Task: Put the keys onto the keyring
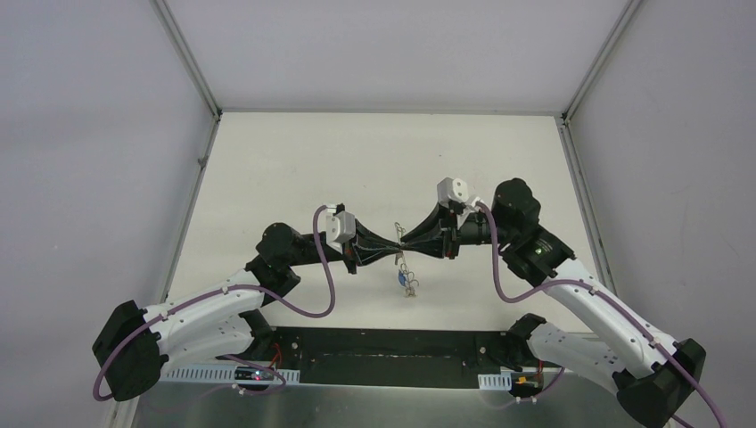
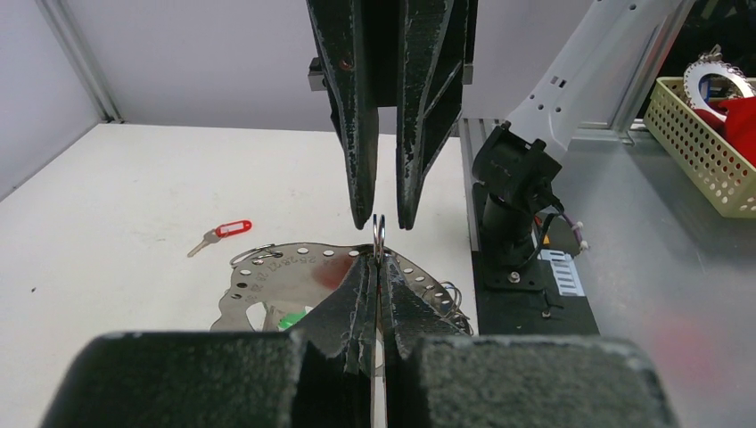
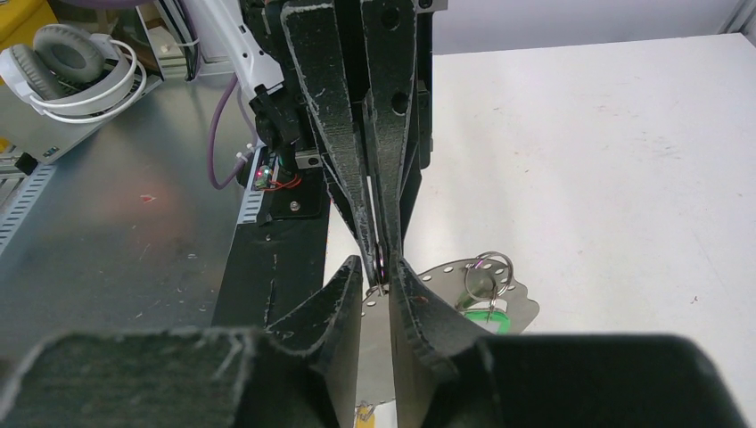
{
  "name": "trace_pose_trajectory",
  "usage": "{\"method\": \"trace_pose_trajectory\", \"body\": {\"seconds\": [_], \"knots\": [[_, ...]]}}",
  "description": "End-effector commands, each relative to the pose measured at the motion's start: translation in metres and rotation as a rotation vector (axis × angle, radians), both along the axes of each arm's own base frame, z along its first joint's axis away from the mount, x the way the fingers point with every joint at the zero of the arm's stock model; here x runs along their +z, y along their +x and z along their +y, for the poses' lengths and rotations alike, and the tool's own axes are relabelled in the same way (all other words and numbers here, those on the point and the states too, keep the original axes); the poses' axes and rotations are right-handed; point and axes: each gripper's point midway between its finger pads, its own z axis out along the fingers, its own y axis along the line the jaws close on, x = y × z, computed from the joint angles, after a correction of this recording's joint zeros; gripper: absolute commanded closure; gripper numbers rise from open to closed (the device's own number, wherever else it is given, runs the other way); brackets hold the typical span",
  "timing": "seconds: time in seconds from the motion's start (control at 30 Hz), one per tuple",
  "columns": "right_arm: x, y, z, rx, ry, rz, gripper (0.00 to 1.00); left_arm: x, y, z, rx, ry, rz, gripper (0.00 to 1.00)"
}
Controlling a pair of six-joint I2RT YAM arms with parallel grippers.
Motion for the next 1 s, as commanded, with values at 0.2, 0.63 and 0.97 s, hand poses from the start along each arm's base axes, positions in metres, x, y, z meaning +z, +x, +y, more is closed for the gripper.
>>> {"method": "trace_pose_trajectory", "body": {"seconds": [0.2, 0.63, 0.97], "knots": [[0.004, 0.001, 0.004, 0.034, 0.024, -0.028, 0.8, 0.034, -0.011, 0.003, -0.034, -0.1, -0.075, 1.0], [0.003, 0.002, 0.005, 0.04, -0.021, 0.003, 1.0, 0.029, -0.01, 0.003, -0.027, -0.046, -0.069, 0.89], [0.01, -0.002, 0.003, 0.041, -0.01, 0.006, 1.0, 0.023, -0.005, 0.007, 0.016, 0.002, -0.051, 0.73]]}}
